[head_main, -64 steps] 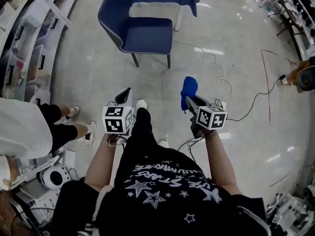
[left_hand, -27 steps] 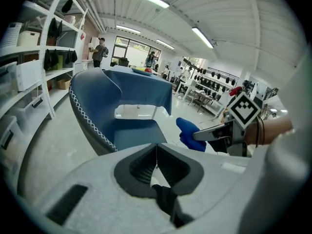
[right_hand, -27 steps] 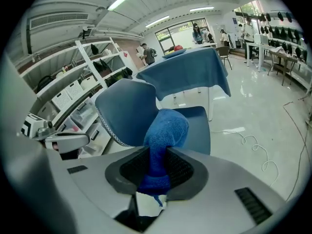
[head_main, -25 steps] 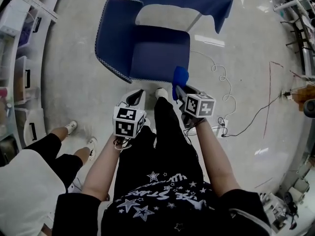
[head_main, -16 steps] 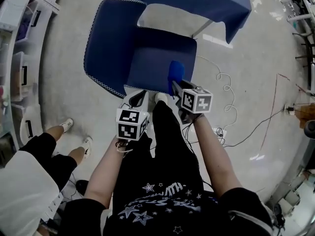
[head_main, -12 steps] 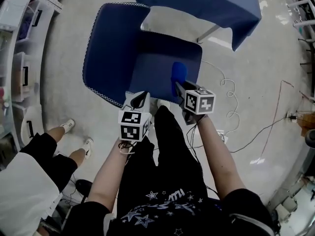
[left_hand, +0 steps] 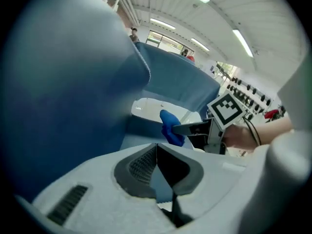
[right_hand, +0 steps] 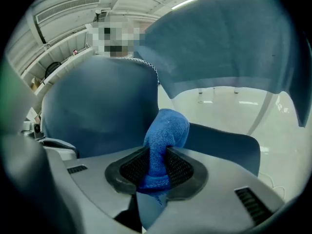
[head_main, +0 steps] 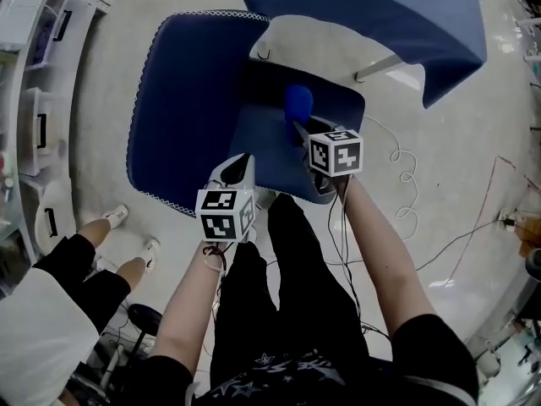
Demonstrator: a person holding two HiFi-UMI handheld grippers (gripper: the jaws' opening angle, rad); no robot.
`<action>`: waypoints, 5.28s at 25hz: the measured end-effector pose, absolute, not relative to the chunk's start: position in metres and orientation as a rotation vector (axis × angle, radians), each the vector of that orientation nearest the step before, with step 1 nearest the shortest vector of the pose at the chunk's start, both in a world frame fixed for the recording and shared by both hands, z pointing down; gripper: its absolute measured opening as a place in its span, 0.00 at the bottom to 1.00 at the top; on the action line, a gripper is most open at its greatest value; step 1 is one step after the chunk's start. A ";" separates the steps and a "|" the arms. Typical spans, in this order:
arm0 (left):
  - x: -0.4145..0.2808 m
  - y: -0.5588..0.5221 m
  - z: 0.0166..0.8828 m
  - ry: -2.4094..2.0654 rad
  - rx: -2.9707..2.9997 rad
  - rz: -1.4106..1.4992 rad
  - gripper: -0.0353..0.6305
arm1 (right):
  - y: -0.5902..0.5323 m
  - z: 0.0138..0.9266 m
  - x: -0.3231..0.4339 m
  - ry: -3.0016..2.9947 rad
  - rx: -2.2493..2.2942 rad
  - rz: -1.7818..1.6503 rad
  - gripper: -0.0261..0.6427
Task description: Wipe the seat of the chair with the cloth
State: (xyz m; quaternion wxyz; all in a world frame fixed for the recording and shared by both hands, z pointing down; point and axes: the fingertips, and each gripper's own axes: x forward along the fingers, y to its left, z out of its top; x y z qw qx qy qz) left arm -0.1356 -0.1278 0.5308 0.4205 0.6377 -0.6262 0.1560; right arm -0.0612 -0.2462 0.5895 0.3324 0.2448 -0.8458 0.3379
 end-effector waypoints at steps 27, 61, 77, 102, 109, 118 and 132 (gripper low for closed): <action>-0.129 -0.154 0.573 -1.530 1.549 0.405 0.08 | -0.302 0.695 -0.161 -2.047 0.528 0.873 0.19; -0.035 -0.144 0.582 -1.305 1.698 0.526 0.08 | -0.306 0.697 0.144 -1.750 1.153 0.994 0.19; -0.083 -0.098 0.578 -1.460 1.528 0.446 0.08 | -0.272 0.667 -0.012 -1.964 0.808 0.890 0.19; -0.100 -0.069 0.591 -1.514 1.389 0.398 0.08 | -0.202 0.698 -0.131 -2.014 0.414 0.891 0.19; -0.096 -0.075 0.582 -1.475 1.446 0.461 0.09 | -0.220 0.698 -0.077 -1.968 0.546 0.866 0.19; -0.067 -0.086 0.581 -1.390 1.569 0.578 0.08 | -0.238 0.698 0.004 -1.928 0.756 0.964 0.19; -0.026 -0.084 0.585 -1.268 1.659 0.649 0.08 | -0.229 0.693 0.111 -1.852 1.063 1.101 0.20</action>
